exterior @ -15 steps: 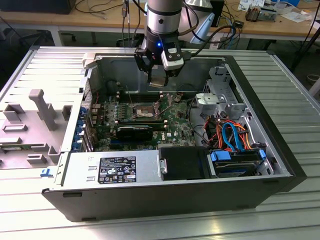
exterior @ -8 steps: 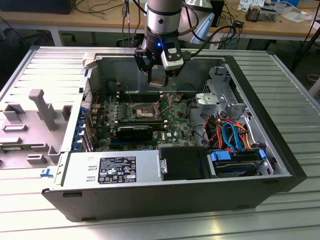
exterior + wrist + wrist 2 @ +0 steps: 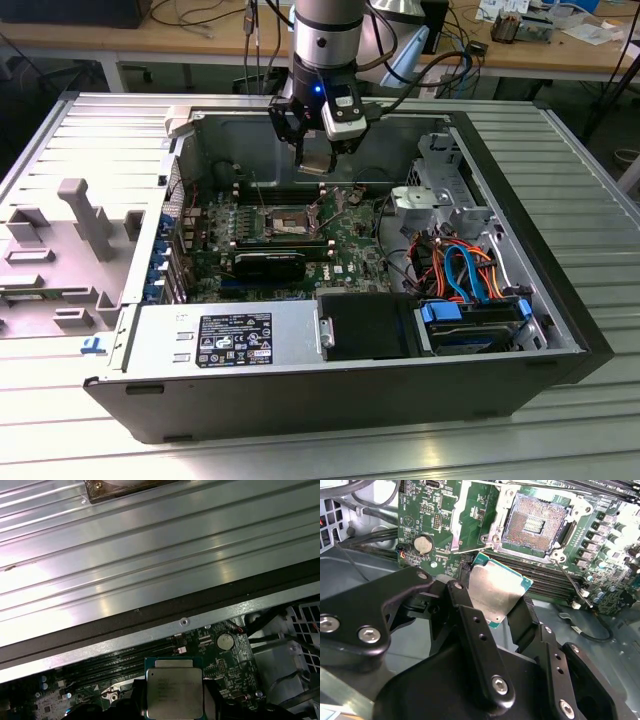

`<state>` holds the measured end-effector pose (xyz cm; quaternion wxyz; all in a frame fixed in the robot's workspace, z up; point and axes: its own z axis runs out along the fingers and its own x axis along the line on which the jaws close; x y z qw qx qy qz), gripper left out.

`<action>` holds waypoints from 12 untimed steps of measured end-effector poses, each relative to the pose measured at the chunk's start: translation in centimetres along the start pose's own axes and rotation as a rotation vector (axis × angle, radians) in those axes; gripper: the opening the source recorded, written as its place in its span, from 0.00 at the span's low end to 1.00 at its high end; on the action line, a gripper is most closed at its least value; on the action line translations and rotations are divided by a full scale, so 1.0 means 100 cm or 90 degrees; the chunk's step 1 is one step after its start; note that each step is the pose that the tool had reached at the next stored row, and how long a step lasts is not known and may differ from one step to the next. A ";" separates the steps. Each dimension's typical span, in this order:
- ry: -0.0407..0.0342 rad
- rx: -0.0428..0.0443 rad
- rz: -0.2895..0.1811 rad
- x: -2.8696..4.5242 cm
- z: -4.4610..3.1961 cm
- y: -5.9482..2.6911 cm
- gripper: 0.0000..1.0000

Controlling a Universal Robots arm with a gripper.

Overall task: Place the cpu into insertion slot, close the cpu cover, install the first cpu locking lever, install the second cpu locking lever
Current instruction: 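Place the cpu into insertion slot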

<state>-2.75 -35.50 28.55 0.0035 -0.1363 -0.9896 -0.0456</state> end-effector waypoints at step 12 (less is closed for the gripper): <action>-0.0006 -0.0001 0.007 0.0000 0.0002 0.0000 0.54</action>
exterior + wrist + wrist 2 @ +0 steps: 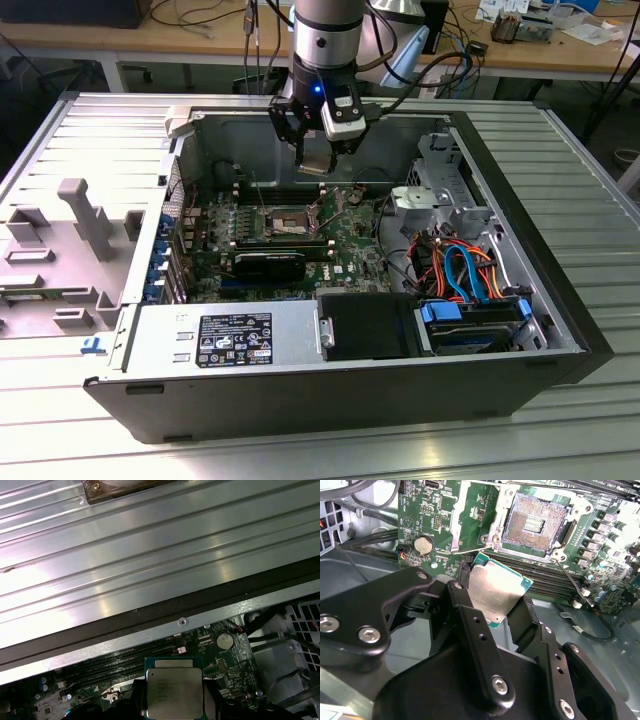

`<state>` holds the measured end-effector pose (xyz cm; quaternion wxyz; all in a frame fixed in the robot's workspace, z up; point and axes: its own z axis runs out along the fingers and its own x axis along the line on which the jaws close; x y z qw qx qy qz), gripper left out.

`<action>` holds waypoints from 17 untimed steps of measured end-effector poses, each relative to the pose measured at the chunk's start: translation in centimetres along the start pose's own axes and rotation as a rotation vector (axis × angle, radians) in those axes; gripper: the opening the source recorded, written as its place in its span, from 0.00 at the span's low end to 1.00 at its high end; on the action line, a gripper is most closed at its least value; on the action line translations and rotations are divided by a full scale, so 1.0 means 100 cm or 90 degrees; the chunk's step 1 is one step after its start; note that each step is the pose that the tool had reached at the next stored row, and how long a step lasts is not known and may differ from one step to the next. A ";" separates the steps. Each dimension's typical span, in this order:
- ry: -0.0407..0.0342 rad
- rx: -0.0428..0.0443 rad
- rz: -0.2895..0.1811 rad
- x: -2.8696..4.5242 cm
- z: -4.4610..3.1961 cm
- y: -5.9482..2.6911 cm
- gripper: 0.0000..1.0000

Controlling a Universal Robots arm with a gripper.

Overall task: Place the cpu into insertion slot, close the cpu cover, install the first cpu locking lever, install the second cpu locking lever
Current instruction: 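Place the cpu into insertion slot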

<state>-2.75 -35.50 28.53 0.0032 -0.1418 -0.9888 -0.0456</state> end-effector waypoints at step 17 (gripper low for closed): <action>-0.0010 -0.0002 0.012 0.0000 0.0003 0.0000 0.54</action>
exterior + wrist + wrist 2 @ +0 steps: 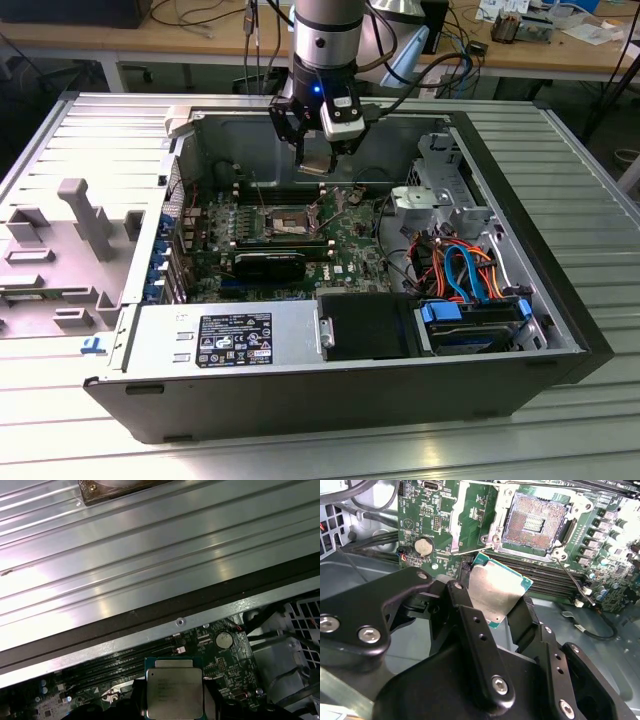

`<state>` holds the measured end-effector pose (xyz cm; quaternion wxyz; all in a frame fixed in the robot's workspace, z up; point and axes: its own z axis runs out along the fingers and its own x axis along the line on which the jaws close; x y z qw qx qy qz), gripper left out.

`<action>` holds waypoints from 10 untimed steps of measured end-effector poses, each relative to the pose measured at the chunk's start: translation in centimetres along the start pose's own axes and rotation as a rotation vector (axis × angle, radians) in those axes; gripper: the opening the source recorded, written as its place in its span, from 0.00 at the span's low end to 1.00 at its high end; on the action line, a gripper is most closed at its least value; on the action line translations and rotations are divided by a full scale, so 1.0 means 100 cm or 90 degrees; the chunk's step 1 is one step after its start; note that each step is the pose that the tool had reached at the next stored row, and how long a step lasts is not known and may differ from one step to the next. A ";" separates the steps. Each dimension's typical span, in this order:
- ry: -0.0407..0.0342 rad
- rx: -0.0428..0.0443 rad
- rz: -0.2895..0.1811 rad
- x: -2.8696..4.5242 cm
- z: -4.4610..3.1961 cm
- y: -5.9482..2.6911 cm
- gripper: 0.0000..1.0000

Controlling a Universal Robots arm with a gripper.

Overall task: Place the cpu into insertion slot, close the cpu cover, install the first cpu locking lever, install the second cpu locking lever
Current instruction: 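Place the cpu into insertion slot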

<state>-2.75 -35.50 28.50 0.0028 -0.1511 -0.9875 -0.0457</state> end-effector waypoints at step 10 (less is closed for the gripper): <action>-0.0007 -0.0001 0.008 0.0000 0.0000 0.0000 0.54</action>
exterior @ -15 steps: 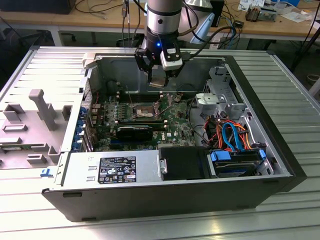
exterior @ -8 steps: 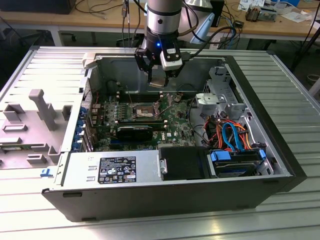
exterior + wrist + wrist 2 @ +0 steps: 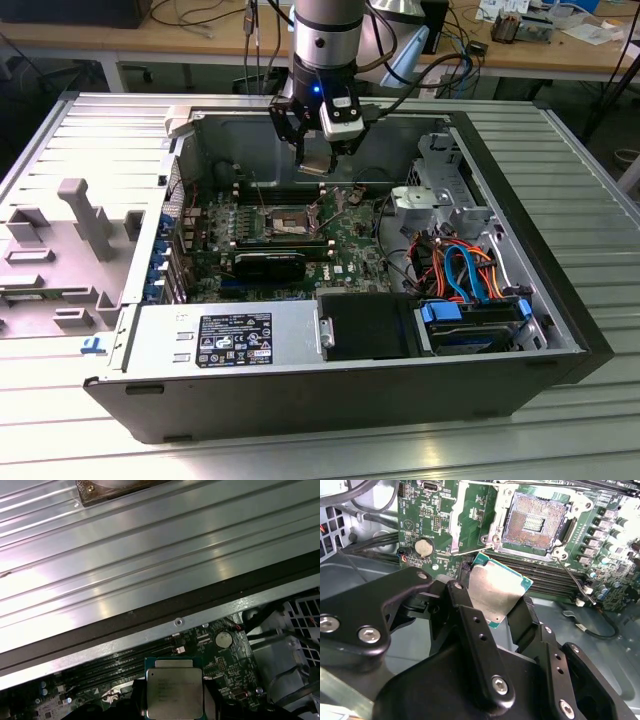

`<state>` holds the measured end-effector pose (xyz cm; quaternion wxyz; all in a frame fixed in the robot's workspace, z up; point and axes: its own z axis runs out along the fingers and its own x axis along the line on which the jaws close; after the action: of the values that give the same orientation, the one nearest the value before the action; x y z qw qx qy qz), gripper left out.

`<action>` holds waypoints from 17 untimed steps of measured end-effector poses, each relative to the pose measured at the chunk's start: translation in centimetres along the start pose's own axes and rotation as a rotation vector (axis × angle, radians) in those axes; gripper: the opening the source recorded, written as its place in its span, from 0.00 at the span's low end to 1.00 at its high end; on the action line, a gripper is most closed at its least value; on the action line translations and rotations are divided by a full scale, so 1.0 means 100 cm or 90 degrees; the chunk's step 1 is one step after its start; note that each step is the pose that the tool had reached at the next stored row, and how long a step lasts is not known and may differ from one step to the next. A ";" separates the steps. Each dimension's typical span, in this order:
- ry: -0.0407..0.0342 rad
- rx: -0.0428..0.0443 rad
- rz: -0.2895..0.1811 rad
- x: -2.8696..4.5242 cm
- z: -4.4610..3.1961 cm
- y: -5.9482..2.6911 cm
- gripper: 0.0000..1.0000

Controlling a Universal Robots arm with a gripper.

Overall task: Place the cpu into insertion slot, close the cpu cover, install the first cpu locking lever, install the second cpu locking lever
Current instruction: 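Place the cpu into insertion slot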

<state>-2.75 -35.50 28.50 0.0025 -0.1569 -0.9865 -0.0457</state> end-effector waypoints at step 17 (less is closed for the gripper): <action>-0.0013 -0.0003 0.014 0.0000 0.0001 0.0000 0.54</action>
<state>-2.75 -35.50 28.49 0.0020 -0.1682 -0.9847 -0.0457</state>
